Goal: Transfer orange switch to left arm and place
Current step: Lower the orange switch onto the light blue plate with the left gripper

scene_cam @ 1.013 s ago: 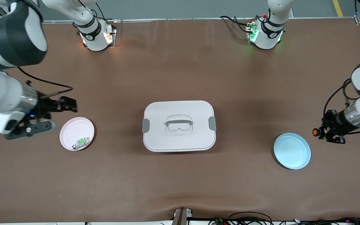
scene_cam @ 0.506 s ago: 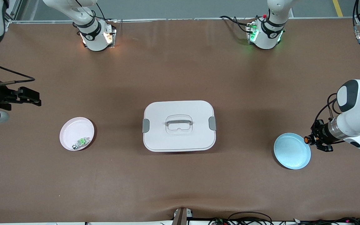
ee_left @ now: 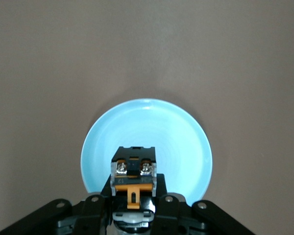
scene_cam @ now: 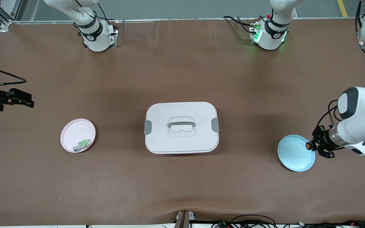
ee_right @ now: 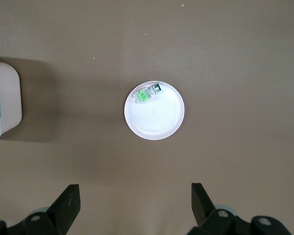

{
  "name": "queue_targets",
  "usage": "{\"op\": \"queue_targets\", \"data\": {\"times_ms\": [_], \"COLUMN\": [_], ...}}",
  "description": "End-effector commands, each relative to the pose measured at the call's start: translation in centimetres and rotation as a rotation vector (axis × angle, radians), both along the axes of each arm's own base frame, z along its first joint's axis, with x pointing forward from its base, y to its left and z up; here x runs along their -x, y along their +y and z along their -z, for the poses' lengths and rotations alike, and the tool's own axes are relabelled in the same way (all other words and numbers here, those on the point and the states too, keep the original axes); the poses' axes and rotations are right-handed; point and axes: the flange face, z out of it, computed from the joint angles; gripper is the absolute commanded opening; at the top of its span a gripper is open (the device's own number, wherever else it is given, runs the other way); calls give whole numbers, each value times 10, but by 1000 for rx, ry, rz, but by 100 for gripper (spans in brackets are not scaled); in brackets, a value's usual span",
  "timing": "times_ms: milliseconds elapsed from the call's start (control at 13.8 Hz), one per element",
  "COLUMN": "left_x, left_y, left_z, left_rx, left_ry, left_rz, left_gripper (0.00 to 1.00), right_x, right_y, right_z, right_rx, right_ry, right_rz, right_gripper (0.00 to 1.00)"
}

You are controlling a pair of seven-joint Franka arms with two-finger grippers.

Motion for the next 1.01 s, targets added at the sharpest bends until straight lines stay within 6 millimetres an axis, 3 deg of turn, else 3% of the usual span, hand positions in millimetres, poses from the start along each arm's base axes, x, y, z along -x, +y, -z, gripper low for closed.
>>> {"op": "queue_targets", "data": {"times_ms": [0, 289, 723, 940], "left_x": [-14, -24, -27, -25], "left_y": [-15, -31, -20, -22], "left_z": [15, 37, 49, 67], "left_rx": [-39, -22, 102, 100], "left_ry": [13, -7, -24, -2], "left_rz": [-43, -58, -16, -4], "left_gripper": [0, 0, 0, 0], "right_x": [5, 19, 17, 19], "right_y": [0, -16, -47, -64], "right_z": [-4, -27, -21, -25], "right_rx": [-27, -14, 11, -44], "right_ry": [5, -20, -12, -24], "right_rz": [-4, 21, 66, 101], "right_gripper": [100, 100, 100, 100]}}
